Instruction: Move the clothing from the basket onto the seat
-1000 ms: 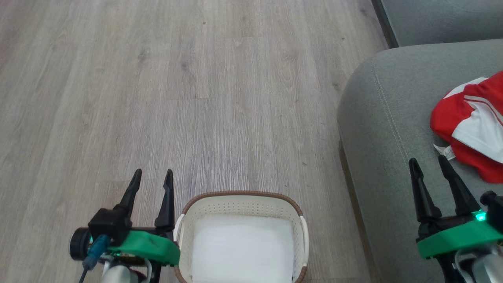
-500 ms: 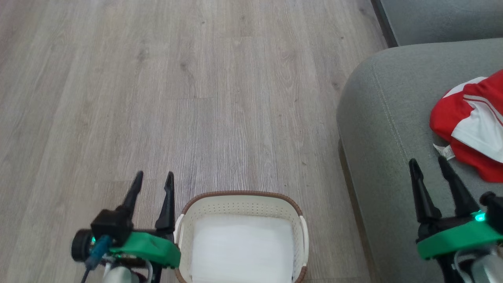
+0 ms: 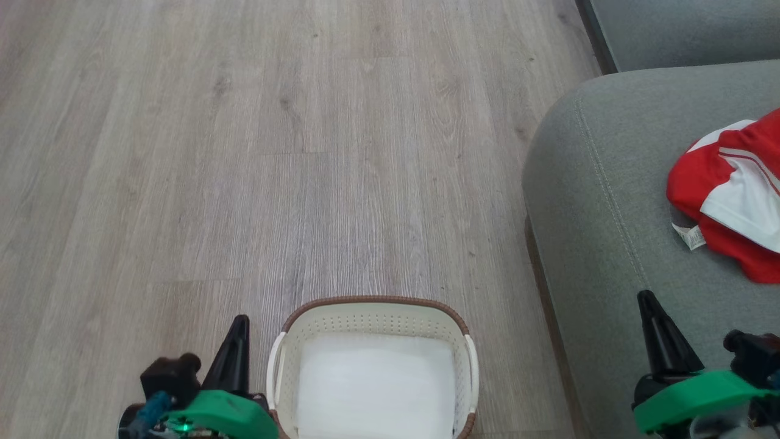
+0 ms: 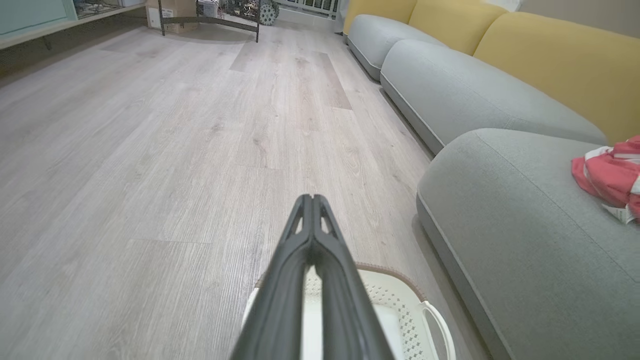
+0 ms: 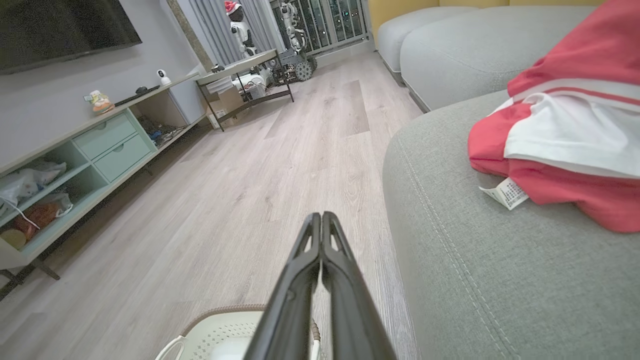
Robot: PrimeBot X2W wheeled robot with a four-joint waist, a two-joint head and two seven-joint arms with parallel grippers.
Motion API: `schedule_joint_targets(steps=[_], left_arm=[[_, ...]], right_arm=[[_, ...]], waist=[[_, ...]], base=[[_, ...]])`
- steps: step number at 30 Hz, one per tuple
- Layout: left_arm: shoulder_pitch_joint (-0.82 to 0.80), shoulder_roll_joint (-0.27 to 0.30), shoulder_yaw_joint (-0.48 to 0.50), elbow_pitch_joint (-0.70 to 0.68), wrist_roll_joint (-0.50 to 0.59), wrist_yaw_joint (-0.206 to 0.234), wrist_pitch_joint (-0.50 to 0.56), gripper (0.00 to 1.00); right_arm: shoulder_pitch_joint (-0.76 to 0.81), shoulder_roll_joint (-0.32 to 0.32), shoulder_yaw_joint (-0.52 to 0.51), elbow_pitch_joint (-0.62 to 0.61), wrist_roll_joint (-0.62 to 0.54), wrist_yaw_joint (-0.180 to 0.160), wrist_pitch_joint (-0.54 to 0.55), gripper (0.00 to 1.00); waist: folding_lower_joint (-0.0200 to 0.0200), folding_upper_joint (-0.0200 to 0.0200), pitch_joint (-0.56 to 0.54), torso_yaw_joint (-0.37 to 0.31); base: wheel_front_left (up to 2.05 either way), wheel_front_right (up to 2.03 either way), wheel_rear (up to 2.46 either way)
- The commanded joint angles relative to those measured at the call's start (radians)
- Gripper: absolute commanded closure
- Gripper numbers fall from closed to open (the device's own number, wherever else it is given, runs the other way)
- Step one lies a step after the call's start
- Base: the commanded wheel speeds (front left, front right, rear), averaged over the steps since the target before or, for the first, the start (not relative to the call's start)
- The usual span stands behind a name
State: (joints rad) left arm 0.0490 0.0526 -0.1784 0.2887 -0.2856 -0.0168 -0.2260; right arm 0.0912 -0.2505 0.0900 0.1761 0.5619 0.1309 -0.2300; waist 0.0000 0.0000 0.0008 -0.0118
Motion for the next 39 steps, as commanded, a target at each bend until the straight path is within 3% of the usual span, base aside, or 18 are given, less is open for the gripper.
schedule_joint_targets(steps=[1, 39], left_arm=[[-0.043, 0.001, 0.019, -0.034, -0.025, -0.003, 0.008, 1.00], [-0.080, 0.004, 0.102, -0.037, -0.449, -0.039, 0.111, 1.00]], right_arm=[[-0.042, -0.003, -0.017, -0.026, 0.023, 0.000, 0.004, 1.00], [-0.093, 0.057, -0.070, 0.004, 0.361, 0.000, 0.108, 1.00]], waist=[[0.0000, 0.0000, 0.000, 0.000], [0.0000, 0.0000, 0.001, 0.004]], base=[[0.00, 0.00, 0.00], [0.00, 0.00, 0.00]])
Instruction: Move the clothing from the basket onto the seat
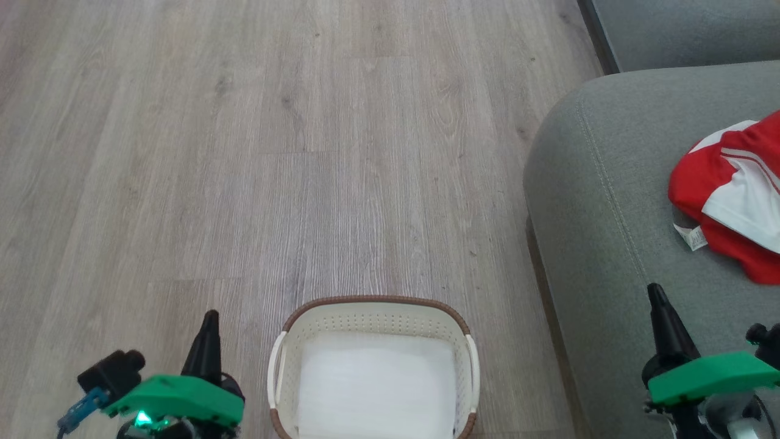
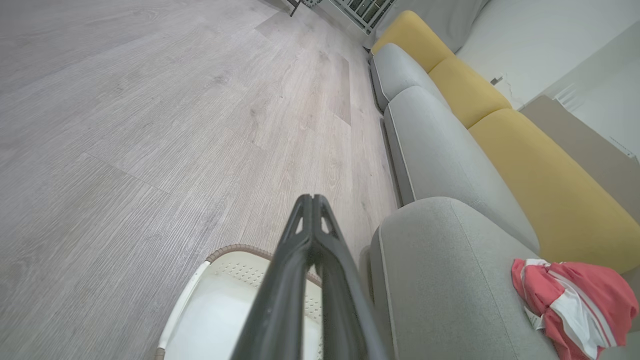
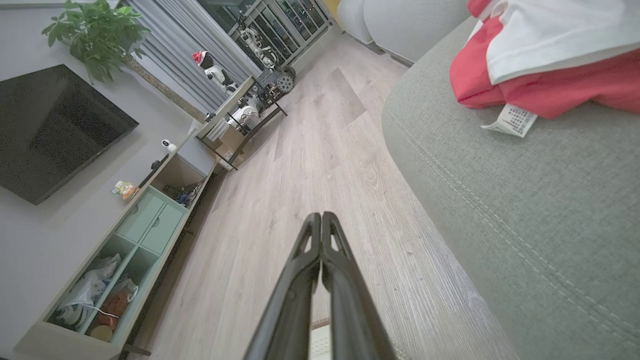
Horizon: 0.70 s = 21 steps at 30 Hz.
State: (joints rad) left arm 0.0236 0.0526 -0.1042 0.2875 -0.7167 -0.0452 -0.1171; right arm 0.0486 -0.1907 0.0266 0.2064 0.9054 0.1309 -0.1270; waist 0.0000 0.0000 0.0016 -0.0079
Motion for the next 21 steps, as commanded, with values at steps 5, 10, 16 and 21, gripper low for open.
schedule_joint_targets(steps=[5, 10, 16, 21], left_arm=[[-0.060, 0.004, 0.042, -0.036, -0.086, -0.017, 0.019, 1.00], [-0.065, 0.004, 0.054, -0.037, -0.143, -0.021, 0.034, 1.00], [-0.071, 0.004, 0.068, -0.037, -0.211, -0.027, 0.051, 1.00], [-0.076, 0.004, 0.080, -0.038, -0.268, -0.032, 0.065, 1.00]], right_arm=[[-0.058, 0.007, -0.015, -0.021, 0.071, 0.000, 0.022, 1.00], [-0.065, 0.016, -0.023, -0.017, 0.117, 0.000, 0.037, 1.00], [-0.073, 0.026, -0.033, -0.012, 0.170, 0.000, 0.054, 1.00], [-0.080, 0.035, -0.040, -0.008, 0.215, 0.000, 0.069, 1.00]], waist=[[0.0000, 0.0000, 0.000, 0.001], [0.0000, 0.0000, 0.000, 0.001], [0.0000, 0.0000, 0.000, 0.002], [0.0000, 0.0000, 0.000, 0.002]], base=[[0.00, 0.00, 0.00], [0.00, 0.00, 0.00], [0.00, 0.00, 0.00], [0.00, 0.00, 0.00]])
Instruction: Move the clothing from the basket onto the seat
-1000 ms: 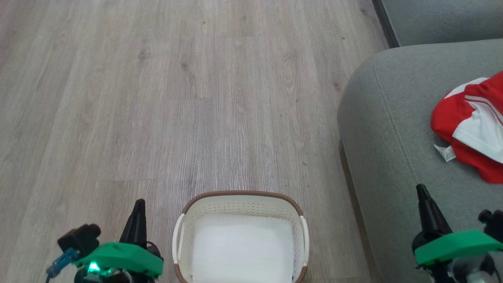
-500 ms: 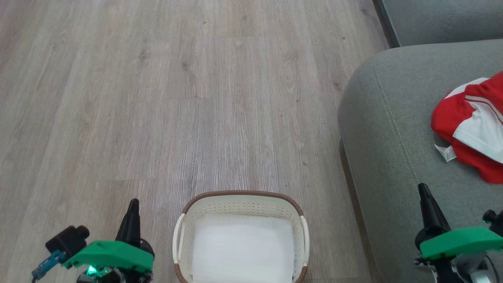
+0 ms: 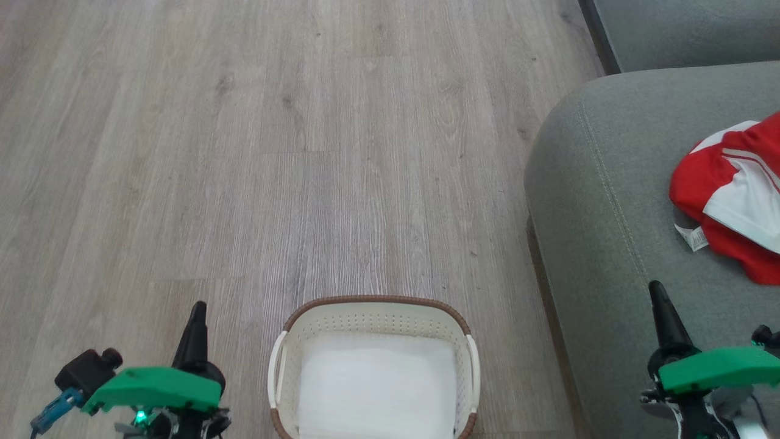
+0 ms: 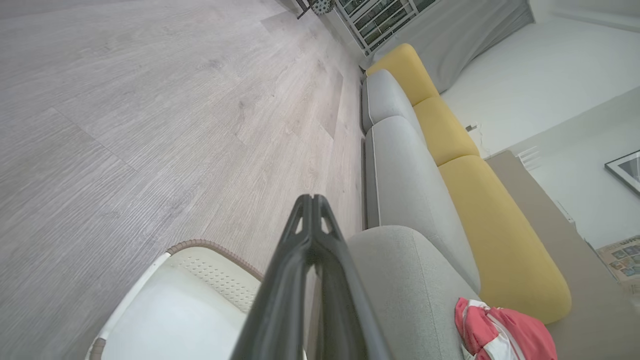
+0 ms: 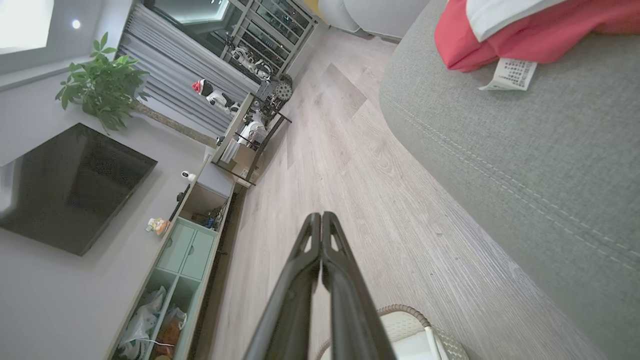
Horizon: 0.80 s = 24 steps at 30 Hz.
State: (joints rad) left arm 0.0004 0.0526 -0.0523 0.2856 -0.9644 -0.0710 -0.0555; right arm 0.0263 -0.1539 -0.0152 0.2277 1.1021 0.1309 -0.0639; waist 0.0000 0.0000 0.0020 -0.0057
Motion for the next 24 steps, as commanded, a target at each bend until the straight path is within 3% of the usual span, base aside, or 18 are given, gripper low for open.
schedule_joint_targets(steps=[1, 24], left_arm=[[-0.054, 0.004, 0.030, -0.036, -0.032, -0.007, 0.007, 1.00], [-0.076, 0.003, 0.083, -0.038, -0.282, -0.028, 0.070, 1.00]], right_arm=[[-0.059, 0.000, 0.000, -0.028, 0.028, 0.000, 0.008, 1.00], [-0.089, 0.039, -0.036, -0.010, 0.225, 0.000, 0.073, 1.00]], waist=[[0.0000, 0.0000, 0.000, 0.000], [0.0000, 0.0000, 0.000, 0.002]], base=[[0.00, 0.00, 0.00], [0.00, 0.00, 0.00]])
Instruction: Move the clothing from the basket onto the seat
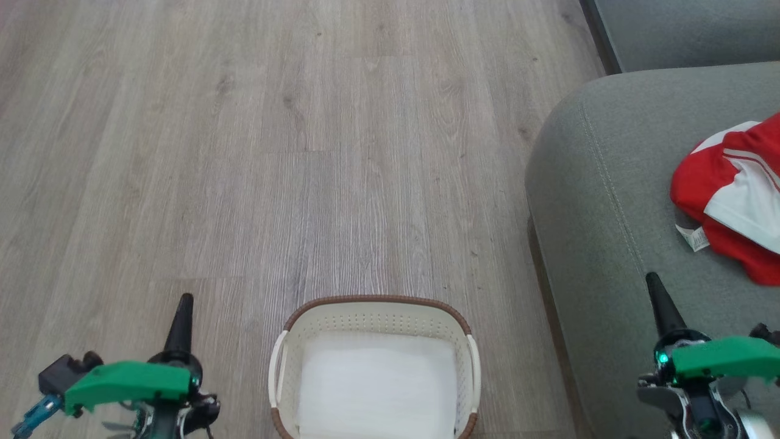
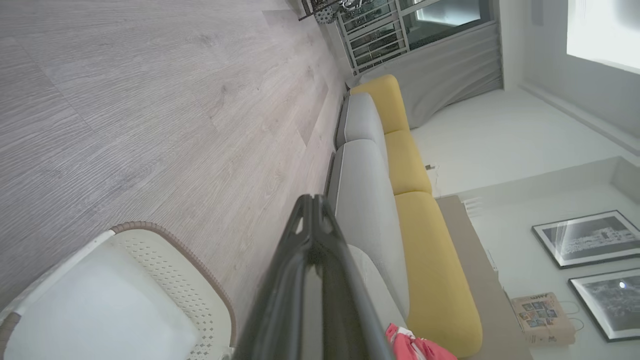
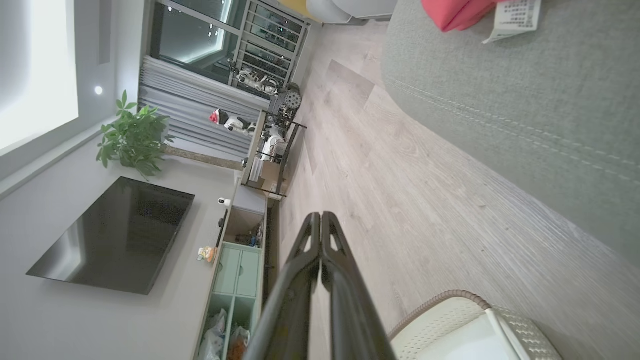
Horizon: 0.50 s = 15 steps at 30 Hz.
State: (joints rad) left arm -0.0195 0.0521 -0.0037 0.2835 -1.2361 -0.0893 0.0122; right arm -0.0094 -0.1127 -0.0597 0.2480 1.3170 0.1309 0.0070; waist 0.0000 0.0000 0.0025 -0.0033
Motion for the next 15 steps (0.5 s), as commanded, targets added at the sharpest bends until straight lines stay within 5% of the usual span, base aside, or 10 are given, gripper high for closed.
schedule_joint_targets(steps=[1, 15], left_arm=[[-0.057, 0.004, 0.037, -0.036, -0.021, -0.011, 0.006, 1.00], [-0.071, 0.003, 0.071, -0.037, -0.180, -0.025, 0.046, 1.00]], right_arm=[[-0.055, -0.001, 0.007, -0.030, 0.019, 0.000, 0.005, 1.00], [-0.074, 0.024, -0.016, -0.018, 0.144, 0.000, 0.047, 1.00]], waist=[[0.0000, 0.0000, 0.000, 0.000], [0.0000, 0.0000, 0.000, 0.002]], base=[[0.00, 0.00, 0.00], [0.00, 0.00, 0.00]])
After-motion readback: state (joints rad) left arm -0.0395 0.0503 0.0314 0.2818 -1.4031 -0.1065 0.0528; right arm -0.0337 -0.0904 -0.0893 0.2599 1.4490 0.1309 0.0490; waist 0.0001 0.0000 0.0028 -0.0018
